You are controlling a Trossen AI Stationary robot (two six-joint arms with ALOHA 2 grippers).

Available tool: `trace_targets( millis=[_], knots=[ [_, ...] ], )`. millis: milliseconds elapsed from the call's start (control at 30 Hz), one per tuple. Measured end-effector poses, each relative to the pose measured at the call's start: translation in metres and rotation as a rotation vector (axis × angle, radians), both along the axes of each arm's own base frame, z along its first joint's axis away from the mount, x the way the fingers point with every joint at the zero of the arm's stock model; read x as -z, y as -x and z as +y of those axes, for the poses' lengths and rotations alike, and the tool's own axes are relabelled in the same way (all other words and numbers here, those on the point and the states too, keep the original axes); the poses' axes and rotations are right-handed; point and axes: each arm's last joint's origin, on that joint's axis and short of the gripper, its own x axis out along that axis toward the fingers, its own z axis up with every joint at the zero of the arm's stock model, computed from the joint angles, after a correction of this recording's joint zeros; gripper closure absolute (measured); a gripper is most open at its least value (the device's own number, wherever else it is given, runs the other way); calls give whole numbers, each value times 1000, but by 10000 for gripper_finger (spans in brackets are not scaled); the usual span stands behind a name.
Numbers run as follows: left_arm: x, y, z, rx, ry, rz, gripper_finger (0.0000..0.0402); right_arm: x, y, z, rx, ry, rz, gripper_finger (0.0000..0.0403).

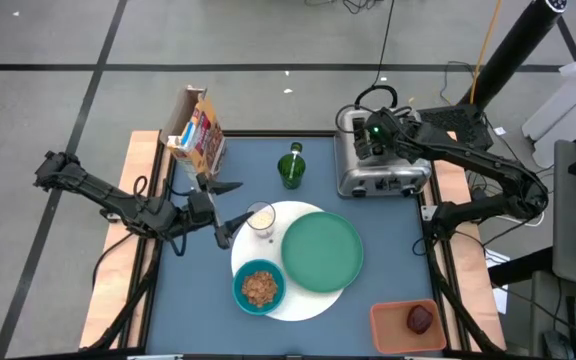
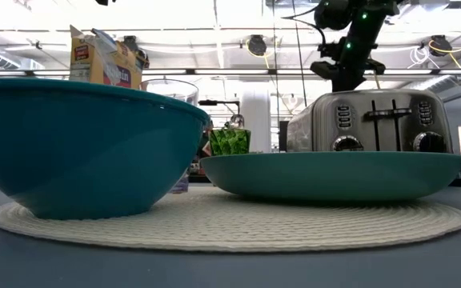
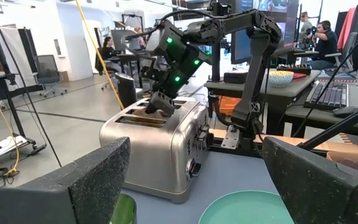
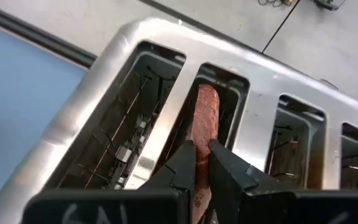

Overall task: Arrange a breakfast setting
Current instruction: Put the toasted bread from the toaster on the green plate

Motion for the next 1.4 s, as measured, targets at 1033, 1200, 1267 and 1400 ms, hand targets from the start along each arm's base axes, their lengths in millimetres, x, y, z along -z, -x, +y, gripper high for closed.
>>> trace_targets(
  millis=[1033, 1200, 1267, 1400],
  knots=[
    [0, 0, 0, 0, 0, 0, 30, -74, 65, 46, -68, 210, -430, 376],
    [0, 0, 0, 0, -2, 1, 30, -78, 57, 49, -188, 170, -526, 376],
    [0, 0, 0, 0, -4, 1, 30, -80, 52, 51, -239, 152, -559, 376],
    [0, 0, 0, 0, -4, 2, 30, -81, 41, 58, -353, 89, -634, 376]
  ],
)
